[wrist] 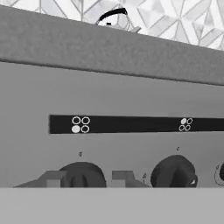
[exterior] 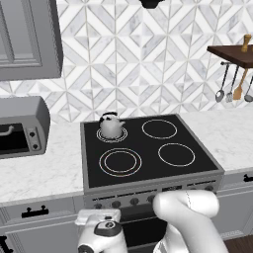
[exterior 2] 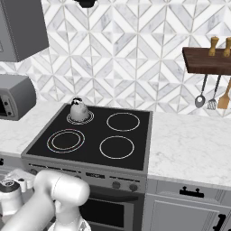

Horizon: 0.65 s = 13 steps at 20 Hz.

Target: Turn off the front left burner of the stove.

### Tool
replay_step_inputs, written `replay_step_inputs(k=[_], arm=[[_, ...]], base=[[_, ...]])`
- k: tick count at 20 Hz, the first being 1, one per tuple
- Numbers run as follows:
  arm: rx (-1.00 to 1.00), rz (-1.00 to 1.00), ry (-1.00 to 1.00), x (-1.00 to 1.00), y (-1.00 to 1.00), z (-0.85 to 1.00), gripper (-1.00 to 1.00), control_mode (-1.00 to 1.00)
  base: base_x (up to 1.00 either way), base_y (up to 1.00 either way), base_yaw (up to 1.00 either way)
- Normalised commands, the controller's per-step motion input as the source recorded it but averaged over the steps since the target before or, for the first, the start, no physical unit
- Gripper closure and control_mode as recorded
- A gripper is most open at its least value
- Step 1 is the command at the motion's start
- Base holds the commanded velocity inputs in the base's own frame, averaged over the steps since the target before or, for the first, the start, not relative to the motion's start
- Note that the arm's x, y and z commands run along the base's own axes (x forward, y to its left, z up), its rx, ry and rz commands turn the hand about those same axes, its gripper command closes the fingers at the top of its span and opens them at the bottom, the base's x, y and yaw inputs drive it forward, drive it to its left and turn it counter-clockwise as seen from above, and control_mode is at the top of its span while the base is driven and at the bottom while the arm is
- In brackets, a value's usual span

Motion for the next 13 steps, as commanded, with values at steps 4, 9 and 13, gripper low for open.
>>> replay_step_inputs(k=[4, 9, 13], arm=[[0.57, -0.11, 0.0, 0.03, -0.17, 0.31, 1.0, -1.0], [0.03, 0.0, 0.0, 0.0, 0.01, 0.0, 1.0, -1.0], [0.0, 0.0, 0.0, 0.0, 0.0, 0.0, 1.0, -1.0]], base=[[0.0, 0.0, 0.0], [0.0, 0.0, 0.0], [0.0, 0.0, 0.0]])
